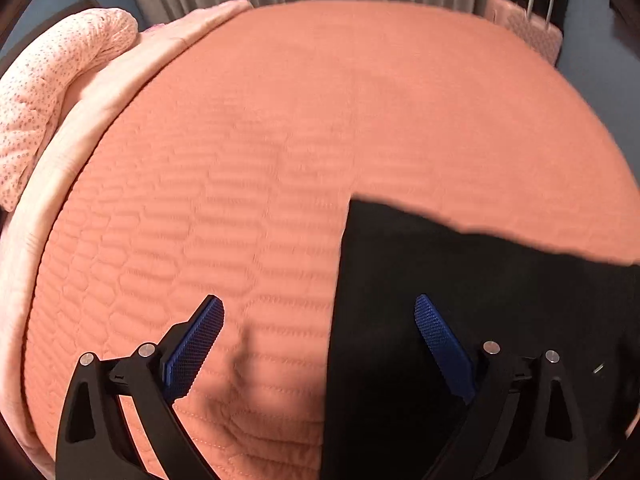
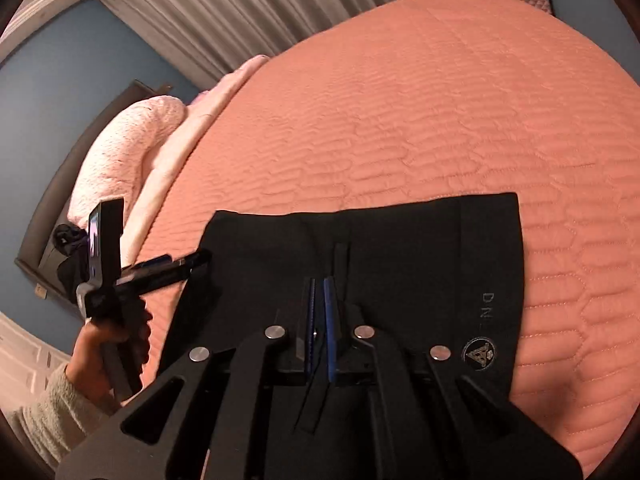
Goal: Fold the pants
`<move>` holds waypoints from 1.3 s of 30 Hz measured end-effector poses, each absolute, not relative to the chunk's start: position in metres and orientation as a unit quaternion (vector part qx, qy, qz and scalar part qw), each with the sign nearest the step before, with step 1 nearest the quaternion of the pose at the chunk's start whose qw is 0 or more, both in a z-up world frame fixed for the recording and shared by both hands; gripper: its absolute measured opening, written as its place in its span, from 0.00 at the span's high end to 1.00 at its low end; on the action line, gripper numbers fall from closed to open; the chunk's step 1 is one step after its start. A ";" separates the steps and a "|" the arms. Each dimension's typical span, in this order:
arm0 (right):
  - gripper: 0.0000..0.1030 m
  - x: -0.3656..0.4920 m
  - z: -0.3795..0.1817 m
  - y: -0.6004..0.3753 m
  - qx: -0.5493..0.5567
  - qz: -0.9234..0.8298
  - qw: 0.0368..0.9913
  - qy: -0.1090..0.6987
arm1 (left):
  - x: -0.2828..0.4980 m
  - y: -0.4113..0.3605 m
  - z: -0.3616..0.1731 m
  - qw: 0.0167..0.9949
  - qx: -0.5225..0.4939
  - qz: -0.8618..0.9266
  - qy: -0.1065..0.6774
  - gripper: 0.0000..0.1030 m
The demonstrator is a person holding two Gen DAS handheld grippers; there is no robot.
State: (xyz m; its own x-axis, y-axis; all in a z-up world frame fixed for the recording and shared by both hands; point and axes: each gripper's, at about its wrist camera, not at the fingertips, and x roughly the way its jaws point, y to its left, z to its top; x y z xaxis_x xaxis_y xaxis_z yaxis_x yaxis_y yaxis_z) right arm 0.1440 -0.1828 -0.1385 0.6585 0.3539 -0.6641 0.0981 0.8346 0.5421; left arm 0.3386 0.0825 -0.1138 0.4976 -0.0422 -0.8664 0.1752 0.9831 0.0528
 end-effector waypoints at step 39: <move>0.94 0.022 -0.134 -0.132 0.238 0.048 0.880 0.408 | 0.154 0.107 -0.100 0.892 0.071 -0.028 0.445 0.10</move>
